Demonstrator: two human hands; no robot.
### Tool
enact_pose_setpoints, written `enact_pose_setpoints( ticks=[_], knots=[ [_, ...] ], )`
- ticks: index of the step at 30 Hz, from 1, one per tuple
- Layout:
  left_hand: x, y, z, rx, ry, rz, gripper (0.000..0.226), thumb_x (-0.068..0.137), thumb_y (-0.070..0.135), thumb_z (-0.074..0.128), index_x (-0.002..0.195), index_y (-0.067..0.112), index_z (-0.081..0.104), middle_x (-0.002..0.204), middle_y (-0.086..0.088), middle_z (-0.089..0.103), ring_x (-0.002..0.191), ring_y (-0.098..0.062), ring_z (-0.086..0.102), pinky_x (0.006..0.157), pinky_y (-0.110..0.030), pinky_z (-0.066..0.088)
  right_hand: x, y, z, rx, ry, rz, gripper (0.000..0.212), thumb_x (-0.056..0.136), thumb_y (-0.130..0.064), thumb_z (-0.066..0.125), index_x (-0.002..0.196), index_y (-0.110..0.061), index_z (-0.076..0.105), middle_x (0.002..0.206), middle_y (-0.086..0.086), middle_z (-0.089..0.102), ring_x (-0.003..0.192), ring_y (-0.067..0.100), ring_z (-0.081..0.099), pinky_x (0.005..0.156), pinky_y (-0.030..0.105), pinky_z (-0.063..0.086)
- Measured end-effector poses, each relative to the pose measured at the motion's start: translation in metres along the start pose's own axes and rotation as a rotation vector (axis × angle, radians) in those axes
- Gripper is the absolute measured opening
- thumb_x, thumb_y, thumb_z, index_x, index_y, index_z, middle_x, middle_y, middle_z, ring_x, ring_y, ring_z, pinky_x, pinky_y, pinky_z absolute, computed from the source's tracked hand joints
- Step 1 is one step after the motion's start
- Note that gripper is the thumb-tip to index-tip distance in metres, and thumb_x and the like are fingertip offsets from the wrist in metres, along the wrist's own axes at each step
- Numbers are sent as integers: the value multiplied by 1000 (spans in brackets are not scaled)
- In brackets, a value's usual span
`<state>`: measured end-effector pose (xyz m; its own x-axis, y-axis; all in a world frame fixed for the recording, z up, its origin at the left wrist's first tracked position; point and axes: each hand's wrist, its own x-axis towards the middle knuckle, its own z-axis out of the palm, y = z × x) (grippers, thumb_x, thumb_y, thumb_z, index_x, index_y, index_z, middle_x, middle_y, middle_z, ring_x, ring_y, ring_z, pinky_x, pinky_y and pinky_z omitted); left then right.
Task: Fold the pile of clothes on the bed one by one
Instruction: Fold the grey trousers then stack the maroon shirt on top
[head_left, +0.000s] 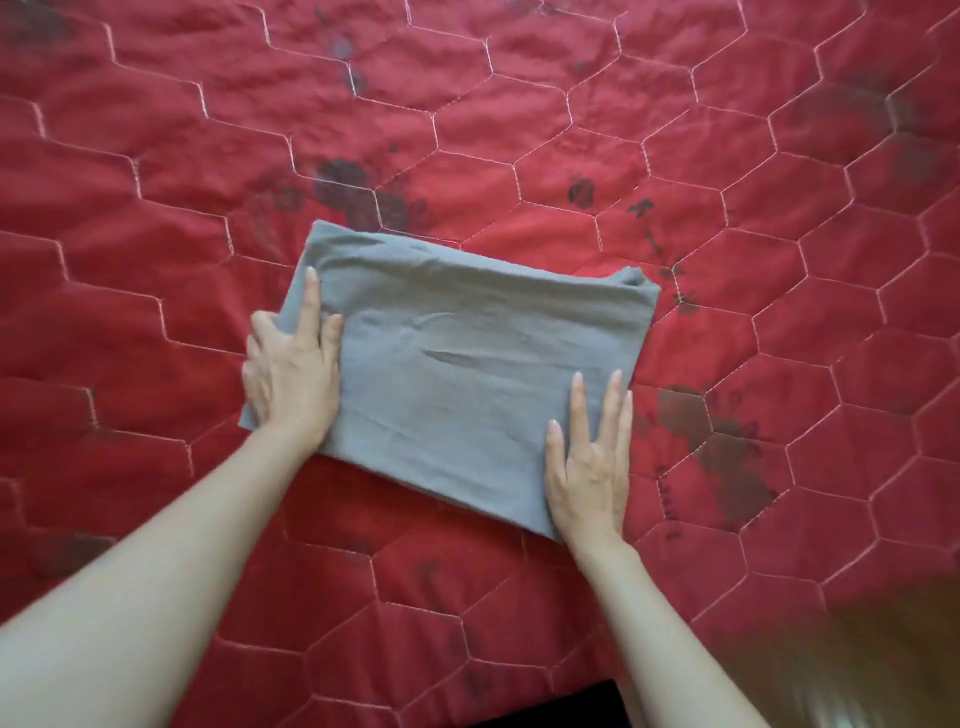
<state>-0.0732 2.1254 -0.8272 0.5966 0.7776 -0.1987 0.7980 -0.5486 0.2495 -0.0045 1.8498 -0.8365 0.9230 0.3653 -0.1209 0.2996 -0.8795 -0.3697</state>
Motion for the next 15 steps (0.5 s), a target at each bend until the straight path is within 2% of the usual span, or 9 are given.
enact_pose_setpoints(
  ticks=[4,6,8,10,12,13,15],
  knots=[
    [-95,-10,7,-88,-31,-278,60,99,43,39,153,34,14,115,-28,40,98,-48,49,83,-54,42,29,20,-12,-121,-97,-207,51,99,-27,45,148,-14,37,157,19,21,144,42,19,116,51,25],
    [-126,-9,10,-120,-55,-349,62,99,40,42,154,30,14,116,-28,40,100,-47,49,84,-54,41,39,25,-17,-201,-131,-289,51,99,-27,47,148,-15,36,157,18,22,144,41,20,115,54,24],
    [-142,-8,12,-66,-43,-348,62,98,35,45,154,25,18,128,-29,39,110,-46,46,92,-55,39,43,21,-18,-288,-127,-314,52,100,-30,43,149,-15,35,158,18,21,145,40,18,116,56,19],
    [-148,-7,15,21,-5,-256,60,98,29,45,153,18,22,149,-28,25,134,-44,31,110,-56,23,38,3,-14,-325,-107,-357,53,100,-34,36,149,-15,35,158,18,20,146,39,15,117,57,14],
    [-145,-1,19,67,8,-42,59,98,26,41,153,16,21,159,-20,9,147,-37,10,117,-53,4,26,-25,-3,-280,-122,-463,53,99,-34,36,149,-17,36,157,17,22,146,37,17,117,57,15],
    [-140,6,21,74,-4,96,58,99,27,37,153,16,20,160,-15,8,148,-33,7,117,-51,1,18,-41,5,-245,-140,-528,52,98,-33,37,148,-17,37,157,17,24,146,36,19,116,57,16],
    [-128,19,28,82,-47,325,57,98,29,33,152,14,22,160,-11,16,148,-29,12,117,-51,4,2,-71,22,-190,-174,-607,54,95,-29,38,147,-15,39,155,15,29,145,32,25,115,58,20]
  ],
)
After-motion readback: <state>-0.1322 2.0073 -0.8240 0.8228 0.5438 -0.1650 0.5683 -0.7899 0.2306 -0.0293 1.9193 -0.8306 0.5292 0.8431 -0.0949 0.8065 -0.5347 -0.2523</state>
